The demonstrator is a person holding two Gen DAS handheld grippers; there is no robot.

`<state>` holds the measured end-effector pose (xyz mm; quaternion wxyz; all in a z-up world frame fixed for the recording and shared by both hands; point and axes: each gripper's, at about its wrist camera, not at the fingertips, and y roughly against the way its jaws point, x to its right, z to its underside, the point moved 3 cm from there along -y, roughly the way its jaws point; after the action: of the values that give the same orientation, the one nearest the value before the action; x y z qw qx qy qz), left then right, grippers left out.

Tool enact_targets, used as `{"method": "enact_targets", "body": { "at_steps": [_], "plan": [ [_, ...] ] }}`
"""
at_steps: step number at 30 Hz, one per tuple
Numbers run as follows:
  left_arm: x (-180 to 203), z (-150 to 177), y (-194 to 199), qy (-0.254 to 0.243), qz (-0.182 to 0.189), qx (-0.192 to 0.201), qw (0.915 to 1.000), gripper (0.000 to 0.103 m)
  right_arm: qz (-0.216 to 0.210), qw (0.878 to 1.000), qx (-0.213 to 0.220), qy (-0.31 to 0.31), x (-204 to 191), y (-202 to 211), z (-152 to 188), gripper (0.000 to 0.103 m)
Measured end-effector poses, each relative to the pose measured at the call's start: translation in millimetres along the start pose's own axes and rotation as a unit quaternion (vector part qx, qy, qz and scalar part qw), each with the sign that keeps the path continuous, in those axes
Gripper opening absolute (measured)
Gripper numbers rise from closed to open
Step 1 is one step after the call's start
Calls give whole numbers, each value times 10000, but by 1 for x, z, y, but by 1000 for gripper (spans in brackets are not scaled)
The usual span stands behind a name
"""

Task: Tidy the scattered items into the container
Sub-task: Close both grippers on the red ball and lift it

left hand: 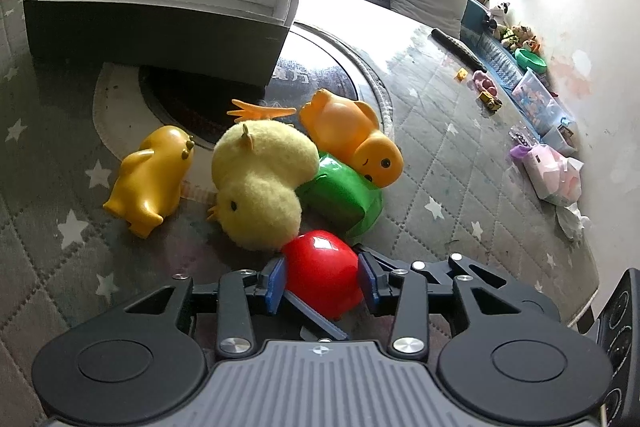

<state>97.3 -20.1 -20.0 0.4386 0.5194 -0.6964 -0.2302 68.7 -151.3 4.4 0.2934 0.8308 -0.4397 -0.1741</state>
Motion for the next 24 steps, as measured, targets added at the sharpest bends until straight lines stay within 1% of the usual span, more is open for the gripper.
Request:
{"method": "enact_targets", "body": {
  "at_steps": [5,13,24],
  "plan": [
    [0,-1,9,72,111,38,9999,43,9,10000,77,57,3,3,-6,53],
    [0,-11,26,72,269,232,9993,44,30,9992,376,125,-4,12,-20,53],
    [-8,-27,33,283,618,157,9976,44,45,9977,643,187,-9,21,-29,53]
  ]
}}
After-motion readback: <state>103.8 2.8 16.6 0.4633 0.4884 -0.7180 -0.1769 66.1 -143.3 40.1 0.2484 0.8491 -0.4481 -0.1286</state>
